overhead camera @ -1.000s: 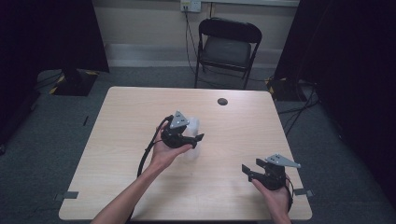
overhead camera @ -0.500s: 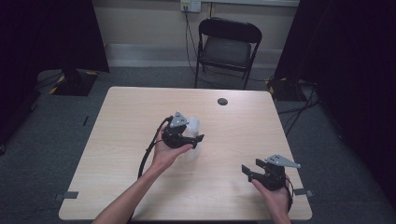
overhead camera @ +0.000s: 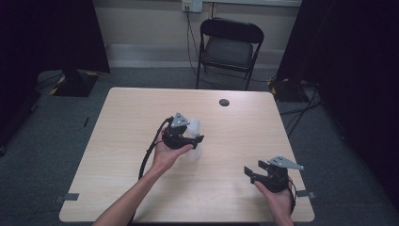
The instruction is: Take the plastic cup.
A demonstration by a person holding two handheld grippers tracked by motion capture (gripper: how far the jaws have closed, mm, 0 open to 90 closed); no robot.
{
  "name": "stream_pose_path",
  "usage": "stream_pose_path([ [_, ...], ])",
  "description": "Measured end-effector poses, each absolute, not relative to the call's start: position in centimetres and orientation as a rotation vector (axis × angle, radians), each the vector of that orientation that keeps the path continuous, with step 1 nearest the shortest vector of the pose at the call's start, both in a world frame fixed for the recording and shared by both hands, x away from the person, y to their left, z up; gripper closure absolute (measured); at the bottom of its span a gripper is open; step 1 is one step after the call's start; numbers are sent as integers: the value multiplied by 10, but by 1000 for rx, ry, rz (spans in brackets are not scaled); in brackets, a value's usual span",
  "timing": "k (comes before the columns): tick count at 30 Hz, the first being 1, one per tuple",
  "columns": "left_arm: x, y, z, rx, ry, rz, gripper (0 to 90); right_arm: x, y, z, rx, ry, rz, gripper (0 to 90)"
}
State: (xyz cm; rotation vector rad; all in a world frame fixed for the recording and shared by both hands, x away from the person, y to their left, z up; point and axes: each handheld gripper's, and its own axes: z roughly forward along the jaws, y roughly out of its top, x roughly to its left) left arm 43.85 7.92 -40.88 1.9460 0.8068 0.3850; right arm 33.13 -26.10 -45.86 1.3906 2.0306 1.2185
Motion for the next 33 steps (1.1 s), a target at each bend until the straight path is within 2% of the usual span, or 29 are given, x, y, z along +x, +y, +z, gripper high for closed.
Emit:
stream_pose_path([
  [23, 436, 84, -396, 1908, 794, 394, 315, 331, -262, -459, 1401, 2030, 1211, 310],
  [33, 430, 85, -378, 1858, 785, 388, 322, 331, -263, -459, 1403, 2027, 1211, 309],
])
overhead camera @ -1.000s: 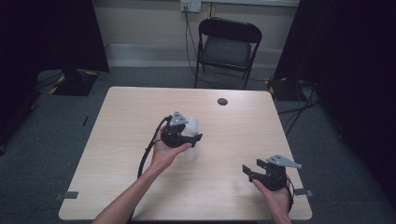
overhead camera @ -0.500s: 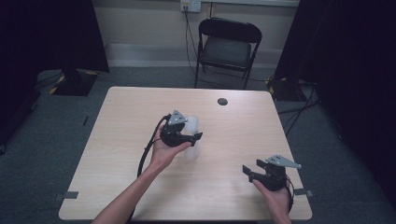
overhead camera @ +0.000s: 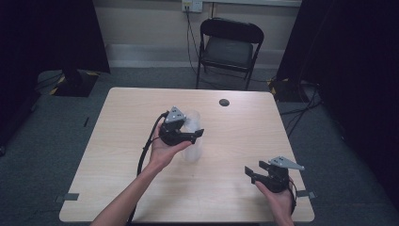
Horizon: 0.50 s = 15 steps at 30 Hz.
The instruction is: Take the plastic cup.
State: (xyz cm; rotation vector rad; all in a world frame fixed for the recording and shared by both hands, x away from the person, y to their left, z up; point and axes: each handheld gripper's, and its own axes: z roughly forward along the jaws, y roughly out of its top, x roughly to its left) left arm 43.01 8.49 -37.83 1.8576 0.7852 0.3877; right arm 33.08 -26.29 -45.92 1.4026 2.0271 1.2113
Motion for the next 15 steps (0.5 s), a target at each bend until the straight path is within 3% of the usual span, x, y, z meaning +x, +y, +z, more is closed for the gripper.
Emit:
stream_pose_path([
  [15, 429, 87, -369, 1825, 812, 388, 345, 331, -264, -459, 1409, 2017, 1203, 308],
])
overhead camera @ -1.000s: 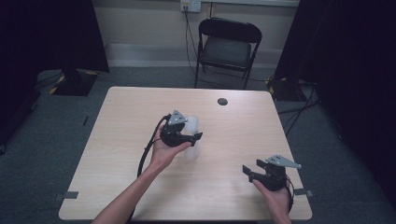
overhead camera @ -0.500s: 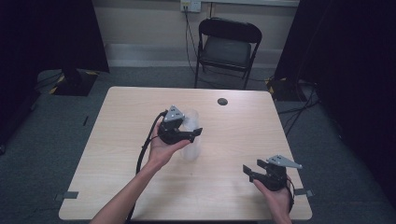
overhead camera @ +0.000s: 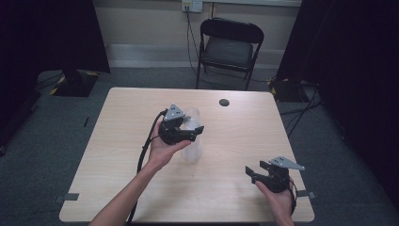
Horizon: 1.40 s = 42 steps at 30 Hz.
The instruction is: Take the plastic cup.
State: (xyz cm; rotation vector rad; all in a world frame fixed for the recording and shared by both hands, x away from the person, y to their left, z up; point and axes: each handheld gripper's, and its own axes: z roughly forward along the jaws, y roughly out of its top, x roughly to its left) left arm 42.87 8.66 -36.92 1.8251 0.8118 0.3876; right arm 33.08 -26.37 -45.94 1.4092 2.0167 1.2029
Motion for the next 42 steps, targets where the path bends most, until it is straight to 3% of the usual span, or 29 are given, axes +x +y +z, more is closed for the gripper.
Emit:
stream_pose_path([
  [34, 417, 98, -340, 1710, 810, 419, 358, 333, -261, -461, 1407, 2039, 1209, 309],
  [42, 412, 104, -335, 1685, 785, 338, 349, 333, -261, -460, 1402, 2041, 1205, 314],
])
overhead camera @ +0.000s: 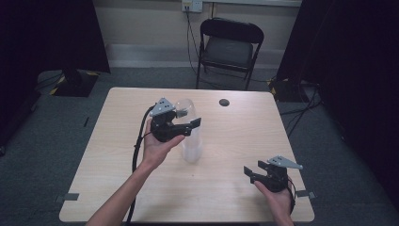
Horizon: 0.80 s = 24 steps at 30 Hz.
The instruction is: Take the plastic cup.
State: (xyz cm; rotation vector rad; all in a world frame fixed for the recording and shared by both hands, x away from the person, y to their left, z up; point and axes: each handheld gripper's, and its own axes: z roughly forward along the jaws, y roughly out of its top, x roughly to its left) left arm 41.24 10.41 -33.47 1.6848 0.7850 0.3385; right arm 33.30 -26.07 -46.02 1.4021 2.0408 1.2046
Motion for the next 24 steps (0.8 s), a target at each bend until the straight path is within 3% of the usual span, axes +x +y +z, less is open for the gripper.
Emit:
stream_pose_path([
  [18, 389, 125, -336, 1790, 728, 415, 375, 332, -256, -459, 1388, 2048, 1203, 323],
  [24, 384, 134, -340, 1773, 849, 390, 385, 331, -253, -459, 1375, 2065, 1209, 327],
])
